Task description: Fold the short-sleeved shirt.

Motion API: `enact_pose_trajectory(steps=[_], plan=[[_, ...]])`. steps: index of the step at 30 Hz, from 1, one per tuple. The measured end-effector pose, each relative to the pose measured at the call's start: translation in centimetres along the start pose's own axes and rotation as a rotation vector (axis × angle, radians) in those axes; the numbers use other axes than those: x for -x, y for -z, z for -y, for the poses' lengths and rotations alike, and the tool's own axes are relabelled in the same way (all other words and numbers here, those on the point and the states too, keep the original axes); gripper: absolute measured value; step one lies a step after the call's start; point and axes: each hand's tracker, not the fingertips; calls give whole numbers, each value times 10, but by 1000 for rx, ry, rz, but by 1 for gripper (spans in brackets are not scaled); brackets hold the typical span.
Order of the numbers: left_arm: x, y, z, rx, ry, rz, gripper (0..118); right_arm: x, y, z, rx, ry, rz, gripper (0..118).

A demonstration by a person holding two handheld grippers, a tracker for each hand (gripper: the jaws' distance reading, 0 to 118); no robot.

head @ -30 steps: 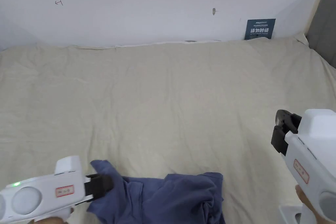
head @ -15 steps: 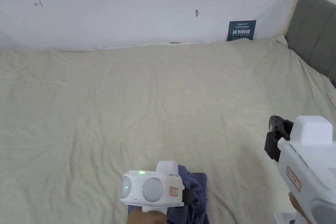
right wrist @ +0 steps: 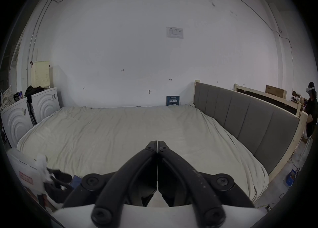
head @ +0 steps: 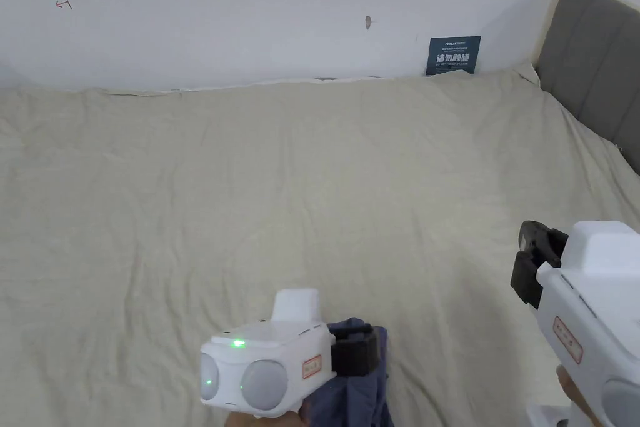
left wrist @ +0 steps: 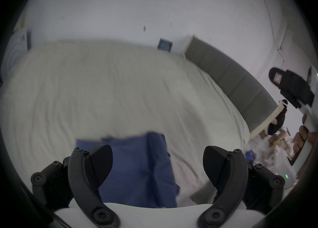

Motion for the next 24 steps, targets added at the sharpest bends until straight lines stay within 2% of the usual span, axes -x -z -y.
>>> enact_pose_trajectory(steps=[2,3,4,5,6,7,9,11,18,24], plan=[[0,-17,-1,-105,61,-61,109,2,0,-1,-4,-3,-5,2],[3,-22,1,-151,88,-98,103,3,-1,-2,-5,-3,-9,2],[5,-25,3,-184,114,-130,93,4,-1,-2,-7,-3,-11,2],[4,-28,4,-210,136,-159,77,5,-1,-2,-7,-3,-14,2],[5,-28,8,-215,156,-172,36,6,-1,-2,-7,-3,-17,2],[7,-27,13,-212,177,-183,3,7,0,-2,-6,-3,-20,2],[9,-18,18,-153,205,-206,1,8,0,0,-3,-2,-25,2],[14,-9,27,-96,171,-137,1,10,1,1,2,-4,-32,2],[-10,47,56,43,144,-92,1,4,2,3,13,-1,-34,2],[-42,79,74,144,229,-57,1,-13,2,8,27,3,-3,2]])
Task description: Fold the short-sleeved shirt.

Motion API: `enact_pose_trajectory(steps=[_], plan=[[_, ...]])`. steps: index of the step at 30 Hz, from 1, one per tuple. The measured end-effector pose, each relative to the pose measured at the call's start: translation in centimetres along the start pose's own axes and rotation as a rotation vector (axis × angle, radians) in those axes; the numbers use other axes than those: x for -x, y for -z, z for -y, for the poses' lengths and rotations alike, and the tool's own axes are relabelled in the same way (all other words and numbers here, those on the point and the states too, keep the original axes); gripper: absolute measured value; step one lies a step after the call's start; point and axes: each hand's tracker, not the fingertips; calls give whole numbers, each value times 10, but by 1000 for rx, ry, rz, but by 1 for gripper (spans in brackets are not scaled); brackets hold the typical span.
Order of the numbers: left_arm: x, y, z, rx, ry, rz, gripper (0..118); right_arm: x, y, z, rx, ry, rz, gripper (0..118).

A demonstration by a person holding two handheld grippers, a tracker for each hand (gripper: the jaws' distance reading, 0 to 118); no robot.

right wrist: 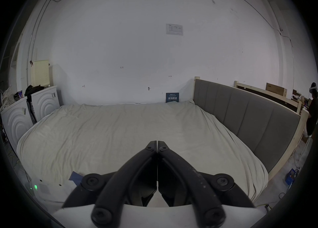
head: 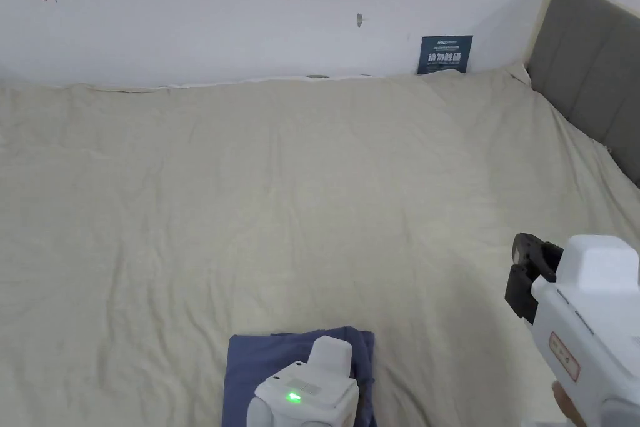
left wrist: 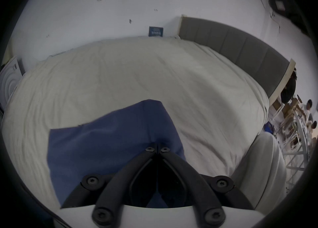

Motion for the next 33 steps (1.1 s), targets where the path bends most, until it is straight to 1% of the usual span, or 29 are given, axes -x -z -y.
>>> enact_pose_trajectory(steps=[3,4,7,10,12,13,19,24,28,33], plan=[[-4,26,5,76,-22,-21,1,-6,0,4,13,0,19,2],[-5,29,7,58,-18,-23,0,-8,1,5,20,3,24,2],[-1,25,1,52,-53,-23,0,-8,0,7,27,8,29,2],[2,14,-7,47,-46,-8,0,-4,0,5,26,8,23,2],[5,-8,-15,-54,-86,29,0,0,-3,2,14,8,11,2],[7,-22,-21,-113,-83,45,0,3,-5,-1,6,6,5,2],[22,-102,-64,-333,19,6,0,22,-12,-14,-42,-13,-30,2],[43,-156,-90,-484,50,-80,0,39,-15,-25,-81,-19,-48,2],[67,-189,-102,-582,77,-179,0,52,-19,-34,-121,-27,-62,2],[102,-215,-107,-646,81,-309,0,68,-23,-46,-175,-52,-70,2]])
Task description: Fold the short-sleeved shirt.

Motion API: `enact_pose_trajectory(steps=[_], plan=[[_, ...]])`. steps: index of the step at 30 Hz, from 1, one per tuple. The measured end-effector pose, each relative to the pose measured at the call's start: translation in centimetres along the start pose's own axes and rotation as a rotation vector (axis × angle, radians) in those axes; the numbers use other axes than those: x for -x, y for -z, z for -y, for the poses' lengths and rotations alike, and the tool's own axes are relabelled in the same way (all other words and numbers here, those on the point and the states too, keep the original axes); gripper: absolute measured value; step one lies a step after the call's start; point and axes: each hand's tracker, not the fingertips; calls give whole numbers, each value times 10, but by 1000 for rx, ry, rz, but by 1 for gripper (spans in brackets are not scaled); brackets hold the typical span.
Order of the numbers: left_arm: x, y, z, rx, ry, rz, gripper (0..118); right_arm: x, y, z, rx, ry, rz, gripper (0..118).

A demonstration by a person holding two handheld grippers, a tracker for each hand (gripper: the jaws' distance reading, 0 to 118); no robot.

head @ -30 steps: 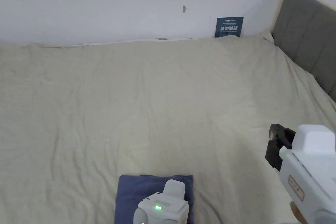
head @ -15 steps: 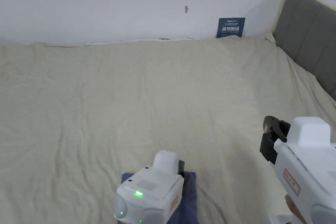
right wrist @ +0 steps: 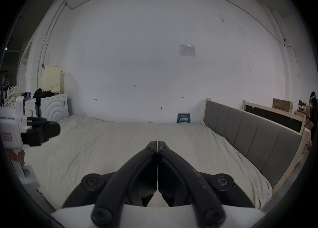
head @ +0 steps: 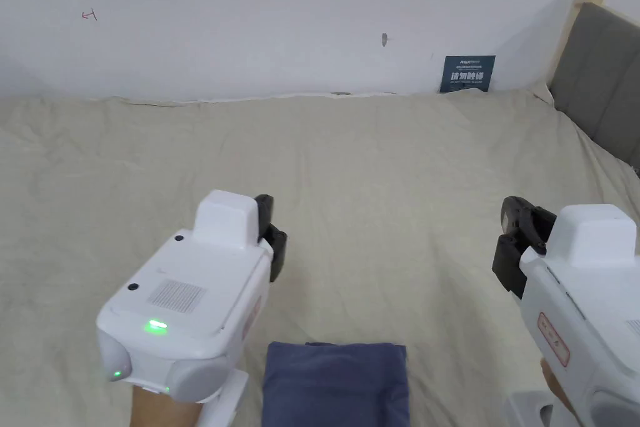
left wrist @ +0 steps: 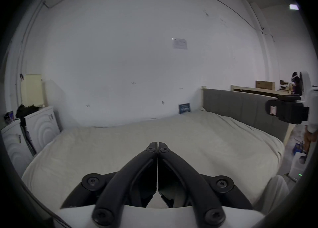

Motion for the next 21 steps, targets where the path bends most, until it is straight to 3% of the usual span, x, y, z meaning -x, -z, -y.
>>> enact_pose_trajectory(steps=[8,21], plan=[[62,-13,8,-78,-58,-148,0,27,-2,-12,-61,-60,-10,2],[96,-25,18,-84,-123,-249,0,29,5,-10,-62,-54,-39,2]])
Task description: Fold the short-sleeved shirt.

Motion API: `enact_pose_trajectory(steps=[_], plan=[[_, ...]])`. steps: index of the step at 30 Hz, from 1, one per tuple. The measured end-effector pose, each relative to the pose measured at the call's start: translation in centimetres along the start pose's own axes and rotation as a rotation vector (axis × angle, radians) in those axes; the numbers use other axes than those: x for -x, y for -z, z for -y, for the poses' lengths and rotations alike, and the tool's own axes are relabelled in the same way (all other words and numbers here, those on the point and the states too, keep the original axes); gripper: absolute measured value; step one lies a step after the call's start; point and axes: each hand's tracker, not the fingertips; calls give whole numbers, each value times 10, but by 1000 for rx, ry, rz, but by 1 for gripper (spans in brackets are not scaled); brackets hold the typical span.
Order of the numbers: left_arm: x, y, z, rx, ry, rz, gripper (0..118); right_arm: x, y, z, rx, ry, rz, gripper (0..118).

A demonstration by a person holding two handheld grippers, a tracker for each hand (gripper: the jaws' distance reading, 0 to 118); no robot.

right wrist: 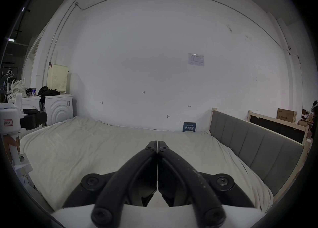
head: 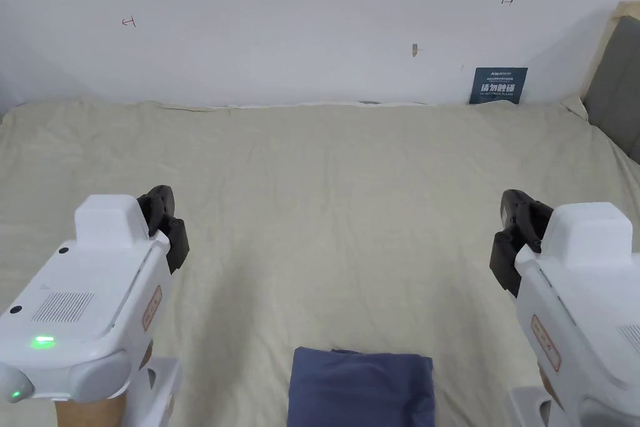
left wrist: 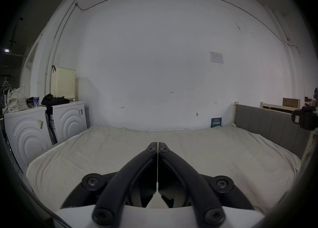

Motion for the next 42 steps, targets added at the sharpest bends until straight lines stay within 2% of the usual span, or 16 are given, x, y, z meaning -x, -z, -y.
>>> enact_pose_trajectory(steps=[7,13,19,23,26,28,30,33,35,38,39,40,41,42], plan=[[-3,-3,3,4,0,4,0,19,14,46,101,3,-30,2],[-2,-4,10,22,-19,18,0,54,30,128,305,21,-87,2],[-2,-10,19,50,-13,36,0,79,39,196,457,-15,-118,2],[-7,-10,33,85,-7,50,0,90,41,222,538,-7,-108,2],[-10,-8,42,110,-16,59,0,90,46,244,621,-31,-83,2],[-12,-7,45,122,-20,63,0,86,49,262,677,-12,-61,2],[-14,-5,48,133,-22,68,0,83,41,266,586,30,-81,2],[-17,0,55,187,-42,97,1,81,44,270,596,3,-81,2],[-19,8,64,309,-104,152,2,77,46,273,601,16,-87,2],[-22,27,93,526,-241,255,10,73,46,274,601,46,-96,2],[-22,34,108,586,-285,283,22,73,46,274,601,46,-99,2],[-23,41,121,661,-320,321,40,73,46,274,600,40,-103,2],[-26,48,134,732,-357,349,67,78,42,267,600,34,-106,2],[-30,55,146,809,-376,372,99,78,42,265,600,31,-109,2]])
